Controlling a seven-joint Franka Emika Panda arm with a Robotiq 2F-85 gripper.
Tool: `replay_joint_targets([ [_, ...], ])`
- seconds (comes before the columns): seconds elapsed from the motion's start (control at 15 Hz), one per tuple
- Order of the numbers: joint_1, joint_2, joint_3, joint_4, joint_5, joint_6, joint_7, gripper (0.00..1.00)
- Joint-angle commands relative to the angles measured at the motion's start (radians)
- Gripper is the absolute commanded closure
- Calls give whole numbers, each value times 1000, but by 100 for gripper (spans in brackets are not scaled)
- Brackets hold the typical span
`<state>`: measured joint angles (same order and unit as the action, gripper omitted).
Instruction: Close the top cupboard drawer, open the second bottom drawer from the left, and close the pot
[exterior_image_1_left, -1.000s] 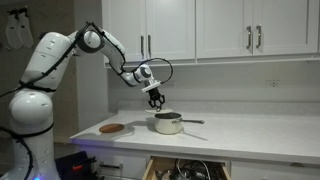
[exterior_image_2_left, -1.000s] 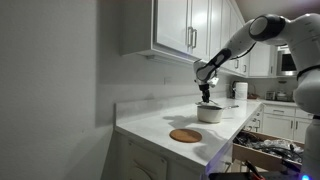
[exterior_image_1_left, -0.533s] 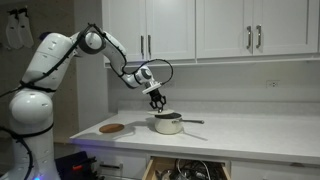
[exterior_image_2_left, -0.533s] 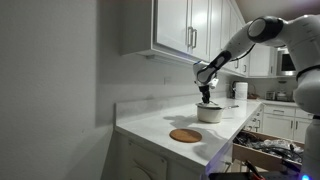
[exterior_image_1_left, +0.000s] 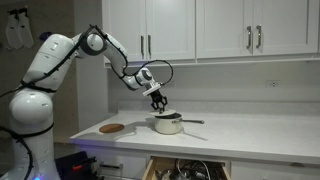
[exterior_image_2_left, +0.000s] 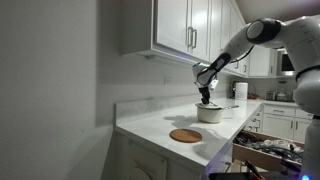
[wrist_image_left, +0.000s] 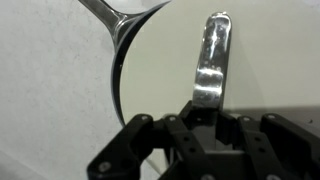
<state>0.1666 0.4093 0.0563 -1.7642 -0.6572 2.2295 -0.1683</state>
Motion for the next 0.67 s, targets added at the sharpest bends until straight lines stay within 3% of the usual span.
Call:
replay_joint_targets([
  [0.0, 2, -6, -14, 28, -23, 13, 28, 98],
  [0.6, -14, 1, -38, 32, -22, 61, 33, 98],
])
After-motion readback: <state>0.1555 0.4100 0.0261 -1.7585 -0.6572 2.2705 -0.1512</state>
